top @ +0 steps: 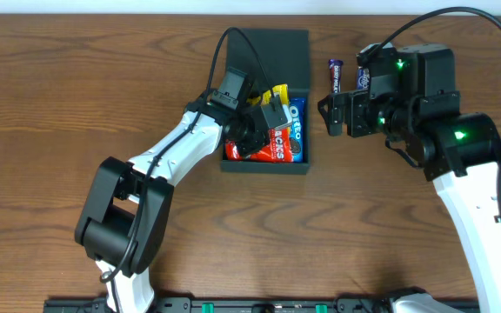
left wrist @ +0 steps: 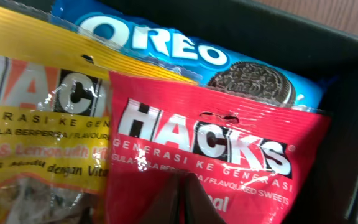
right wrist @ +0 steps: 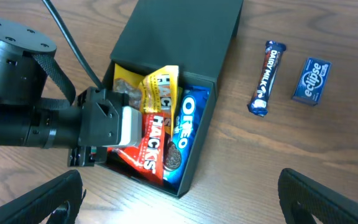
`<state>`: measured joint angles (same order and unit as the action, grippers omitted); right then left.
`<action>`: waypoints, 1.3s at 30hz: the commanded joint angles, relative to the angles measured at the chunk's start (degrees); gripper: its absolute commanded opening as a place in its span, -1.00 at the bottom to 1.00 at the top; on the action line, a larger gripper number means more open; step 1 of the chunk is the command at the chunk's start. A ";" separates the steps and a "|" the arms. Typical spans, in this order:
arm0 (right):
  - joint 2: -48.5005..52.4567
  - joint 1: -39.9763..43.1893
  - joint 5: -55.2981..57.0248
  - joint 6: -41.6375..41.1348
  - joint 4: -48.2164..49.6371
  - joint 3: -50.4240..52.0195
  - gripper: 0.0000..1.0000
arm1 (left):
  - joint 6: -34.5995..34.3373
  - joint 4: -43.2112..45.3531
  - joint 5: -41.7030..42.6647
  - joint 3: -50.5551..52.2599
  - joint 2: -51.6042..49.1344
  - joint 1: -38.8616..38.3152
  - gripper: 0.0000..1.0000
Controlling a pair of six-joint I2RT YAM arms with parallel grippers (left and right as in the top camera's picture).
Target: Pack container
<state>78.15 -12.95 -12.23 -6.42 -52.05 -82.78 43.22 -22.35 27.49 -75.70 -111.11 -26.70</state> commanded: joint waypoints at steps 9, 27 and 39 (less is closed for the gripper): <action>-0.04 0.24 -0.44 0.94 -0.07 -0.52 0.98 | -1.27 8.04 -1.11 -0.68 7.56 0.76 -0.88; -0.04 0.24 -0.44 0.92 -0.07 -0.52 0.98 | -5.14 10.43 -0.87 -0.66 12.35 13.60 -0.88; -0.04 0.24 0.04 0.94 -0.02 -0.52 0.99 | -5.09 10.23 -0.92 -0.66 12.33 15.13 -0.88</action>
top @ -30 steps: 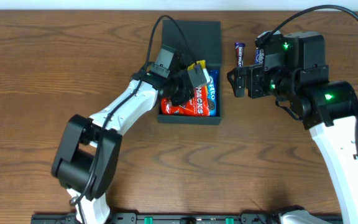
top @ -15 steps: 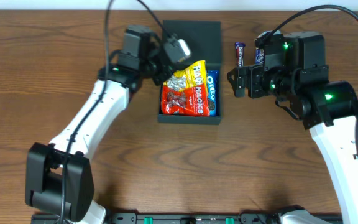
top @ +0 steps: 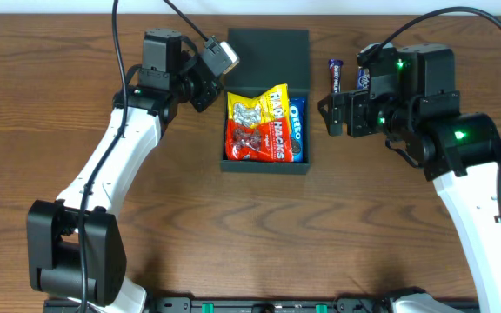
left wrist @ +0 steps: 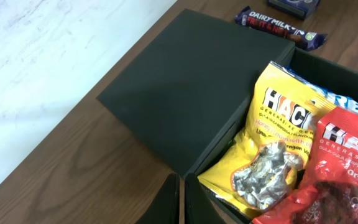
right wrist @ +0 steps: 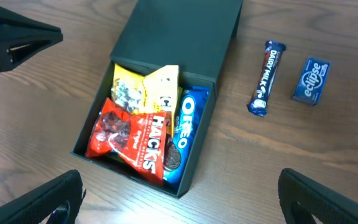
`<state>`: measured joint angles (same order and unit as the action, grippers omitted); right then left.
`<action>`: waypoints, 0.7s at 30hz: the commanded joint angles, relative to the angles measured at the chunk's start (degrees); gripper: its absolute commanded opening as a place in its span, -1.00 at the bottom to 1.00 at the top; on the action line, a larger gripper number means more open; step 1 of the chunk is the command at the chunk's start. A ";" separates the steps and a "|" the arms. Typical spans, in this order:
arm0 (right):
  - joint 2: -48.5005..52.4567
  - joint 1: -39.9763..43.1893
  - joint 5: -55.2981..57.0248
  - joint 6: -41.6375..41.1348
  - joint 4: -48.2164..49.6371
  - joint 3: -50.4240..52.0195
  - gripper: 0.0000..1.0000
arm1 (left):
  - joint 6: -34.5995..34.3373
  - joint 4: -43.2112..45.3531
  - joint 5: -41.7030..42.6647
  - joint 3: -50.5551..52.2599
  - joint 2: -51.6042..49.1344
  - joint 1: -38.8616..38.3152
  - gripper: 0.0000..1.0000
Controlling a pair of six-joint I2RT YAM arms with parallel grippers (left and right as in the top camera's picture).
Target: Pack container
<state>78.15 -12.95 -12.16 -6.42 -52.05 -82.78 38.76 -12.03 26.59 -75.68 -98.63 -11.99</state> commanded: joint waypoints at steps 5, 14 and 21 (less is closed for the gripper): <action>-0.04 0.24 -0.04 0.92 -0.02 -0.52 0.99 | -0.66 -0.09 -0.02 -0.68 -0.13 0.42 -0.88; 2.47 0.17 0.98 0.50 8.02 -0.50 0.99 | -0.70 -0.20 -0.20 -0.68 -0.13 0.42 -0.08; 10.32 1.29 12.39 -6.82 9.31 -0.52 0.90 | -7.10 -0.81 -6.12 -0.68 -0.13 0.48 0.90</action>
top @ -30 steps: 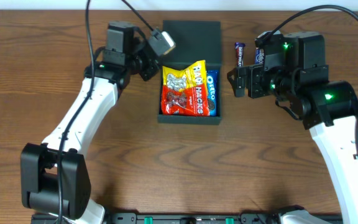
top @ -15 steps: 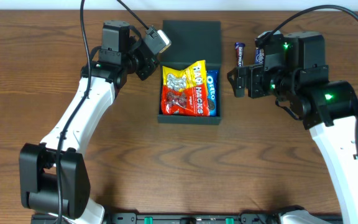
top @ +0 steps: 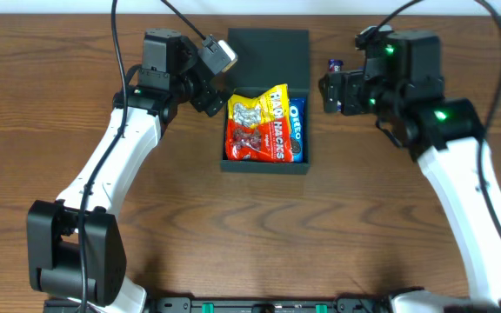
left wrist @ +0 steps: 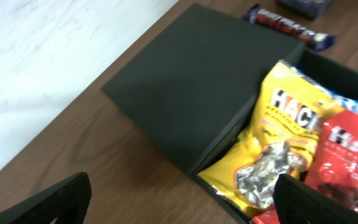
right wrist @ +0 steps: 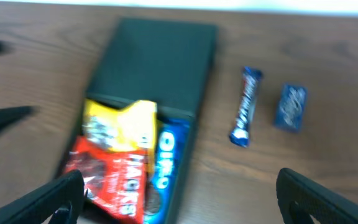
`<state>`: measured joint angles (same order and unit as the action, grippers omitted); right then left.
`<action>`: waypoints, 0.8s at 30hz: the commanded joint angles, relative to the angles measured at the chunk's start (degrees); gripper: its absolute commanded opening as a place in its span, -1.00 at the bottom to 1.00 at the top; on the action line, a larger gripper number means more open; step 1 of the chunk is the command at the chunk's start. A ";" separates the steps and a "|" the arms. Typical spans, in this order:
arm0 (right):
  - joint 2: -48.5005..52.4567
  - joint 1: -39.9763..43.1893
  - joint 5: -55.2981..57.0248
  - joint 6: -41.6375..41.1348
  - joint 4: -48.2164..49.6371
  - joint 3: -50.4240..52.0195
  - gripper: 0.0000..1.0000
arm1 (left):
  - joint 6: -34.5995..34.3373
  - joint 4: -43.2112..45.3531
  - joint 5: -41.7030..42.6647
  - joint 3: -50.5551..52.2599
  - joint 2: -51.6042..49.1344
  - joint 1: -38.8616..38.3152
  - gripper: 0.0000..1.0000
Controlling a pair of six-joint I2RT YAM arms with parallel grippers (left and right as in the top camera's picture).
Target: Pack container
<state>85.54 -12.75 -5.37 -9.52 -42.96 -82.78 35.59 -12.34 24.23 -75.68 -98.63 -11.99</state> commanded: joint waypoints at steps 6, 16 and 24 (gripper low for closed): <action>8.28 3.26 6.54 -6.62 4.17 -0.74 0.71 | -11.89 -1.11 -5.35 -0.68 -0.13 1.46 0.90; 19.32 7.19 6.67 -6.69 -1.09 -11.98 0.67 | -25.51 -1.33 -5.14 -0.68 -0.13 5.44 0.91; 29.88 7.43 6.62 -5.42 -7.76 -20.52 0.54 | -23.47 -2.97 -4.68 -0.68 1.92 6.84 0.90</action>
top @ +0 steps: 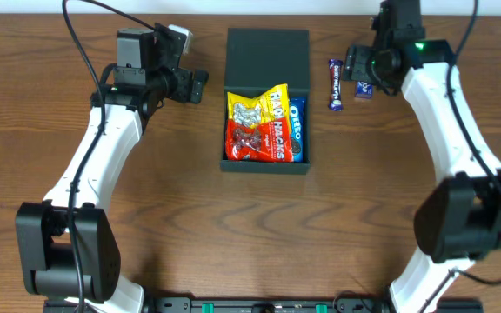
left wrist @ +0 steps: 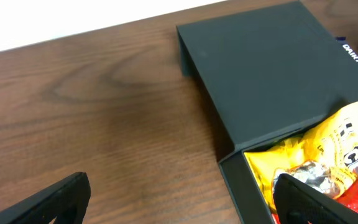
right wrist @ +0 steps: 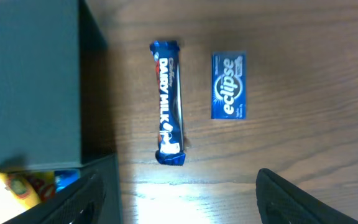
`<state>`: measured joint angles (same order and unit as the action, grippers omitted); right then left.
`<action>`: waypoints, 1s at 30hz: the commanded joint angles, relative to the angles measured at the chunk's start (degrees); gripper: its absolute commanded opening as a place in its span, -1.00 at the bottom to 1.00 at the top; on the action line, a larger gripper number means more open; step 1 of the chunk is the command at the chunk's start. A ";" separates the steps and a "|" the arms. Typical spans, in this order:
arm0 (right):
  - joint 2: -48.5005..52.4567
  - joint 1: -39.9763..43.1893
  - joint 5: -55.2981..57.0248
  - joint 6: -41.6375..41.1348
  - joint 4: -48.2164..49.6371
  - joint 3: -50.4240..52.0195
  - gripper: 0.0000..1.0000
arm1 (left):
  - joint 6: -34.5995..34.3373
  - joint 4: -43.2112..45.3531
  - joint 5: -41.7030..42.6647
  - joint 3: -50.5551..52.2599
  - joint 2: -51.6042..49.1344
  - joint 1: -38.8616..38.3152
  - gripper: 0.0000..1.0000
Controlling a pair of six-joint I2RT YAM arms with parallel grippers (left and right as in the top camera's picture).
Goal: Pack container
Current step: 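Reach right gripper to the Dairy Milk bar and grasp it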
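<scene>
The black box (top: 265,165) stands in the middle with its lid (top: 266,56) lying open behind it. Inside lie a yellow Hacks bag (top: 259,106), a red Hacks bag (top: 255,143) and a blue Oreo pack (top: 296,129). To the right of the lid, a Dairy Milk bar (right wrist: 168,102) and a blue Eclipse pack (right wrist: 229,84) rest on the table. My right gripper (right wrist: 179,193) hangs open above these two, holding nothing. My left gripper (left wrist: 182,199) is open over bare table left of the lid (left wrist: 260,74), also holding nothing.
The wooden table (top: 233,243) stretches bare in front of the box and to both sides. Its far edge meets a white surface (left wrist: 55,18) just behind the lid.
My left gripper has moved left, away from the box's back-left corner. My right gripper has moved toward the back and now looks straight down on the Dairy Milk bar and Eclipse pack.
My left gripper was first down in the box, on the red Hacks bag. Then it was shut outside the box's back-left corner, the red bag lying inside. Later it stood open, and now further left. My right gripper hovered open right of the box, then moved over the bar.
</scene>
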<state>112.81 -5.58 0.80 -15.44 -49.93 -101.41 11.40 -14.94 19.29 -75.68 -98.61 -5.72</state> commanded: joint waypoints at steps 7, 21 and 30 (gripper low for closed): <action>6.62 0.20 -1.68 2.25 -0.85 -2.14 0.50 | 23.41 -3.56 -6.16 -0.68 9.55 0.72 0.91; 13.75 -1.40 -2.78 3.41 -2.14 -7.02 0.43 | 31.04 -8.26 -3.72 -0.68 19.65 1.53 0.90; 17.66 -2.84 -2.75 7.02 2.32 -7.08 0.42 | 30.82 -9.31 -1.27 -0.68 20.00 1.53 0.90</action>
<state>129.19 -6.90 -1.72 -10.63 -48.64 -107.20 41.65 -23.81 16.38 -75.68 -79.59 -4.23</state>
